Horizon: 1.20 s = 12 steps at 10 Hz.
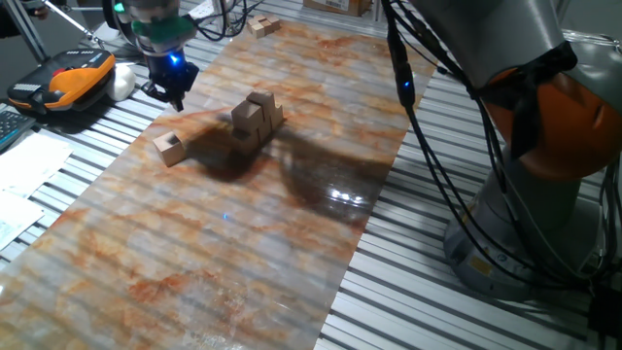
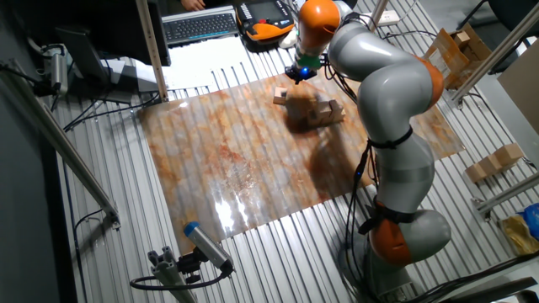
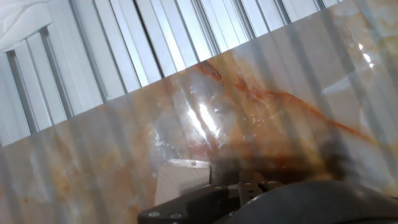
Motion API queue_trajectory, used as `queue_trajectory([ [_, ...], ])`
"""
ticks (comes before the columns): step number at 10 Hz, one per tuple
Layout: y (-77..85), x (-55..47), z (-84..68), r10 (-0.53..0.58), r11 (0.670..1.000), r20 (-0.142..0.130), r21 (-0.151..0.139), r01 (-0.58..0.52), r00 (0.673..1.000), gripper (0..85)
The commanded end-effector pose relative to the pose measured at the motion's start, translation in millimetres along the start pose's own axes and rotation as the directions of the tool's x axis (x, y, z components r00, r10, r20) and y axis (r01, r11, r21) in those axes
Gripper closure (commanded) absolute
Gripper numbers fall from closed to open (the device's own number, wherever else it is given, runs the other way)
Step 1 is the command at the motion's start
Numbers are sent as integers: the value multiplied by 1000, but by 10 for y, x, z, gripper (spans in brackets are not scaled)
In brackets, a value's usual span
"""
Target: Stack the blocks into a pyramid shape
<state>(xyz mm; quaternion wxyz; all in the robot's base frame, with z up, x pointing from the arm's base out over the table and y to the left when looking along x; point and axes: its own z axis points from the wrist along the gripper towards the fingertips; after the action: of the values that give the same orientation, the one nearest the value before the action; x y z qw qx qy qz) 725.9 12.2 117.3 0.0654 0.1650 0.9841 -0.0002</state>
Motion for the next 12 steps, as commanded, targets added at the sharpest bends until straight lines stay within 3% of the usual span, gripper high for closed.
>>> queue_trajectory([
  [1,4,-9,27,3,1000,-5,-2,-3,1000,850],
  [2,4,-15,44,7,1000,-22,-6,-7,1000,850],
  [4,16,6,67,7,1000,-33,-3,-7,999,850],
  [5,22,16,71,-11,1000,-40,10,12,999,850],
  [7,25,16,85,-33,999,-83,21,35,996,850],
  [9,20,4,86,-40,999,-115,9,42,993,850],
  [10,22,5,91,-37,999,-119,-3,37,992,850],
  [12,30,13,109,-36,999,-99,1,36,994,850],
])
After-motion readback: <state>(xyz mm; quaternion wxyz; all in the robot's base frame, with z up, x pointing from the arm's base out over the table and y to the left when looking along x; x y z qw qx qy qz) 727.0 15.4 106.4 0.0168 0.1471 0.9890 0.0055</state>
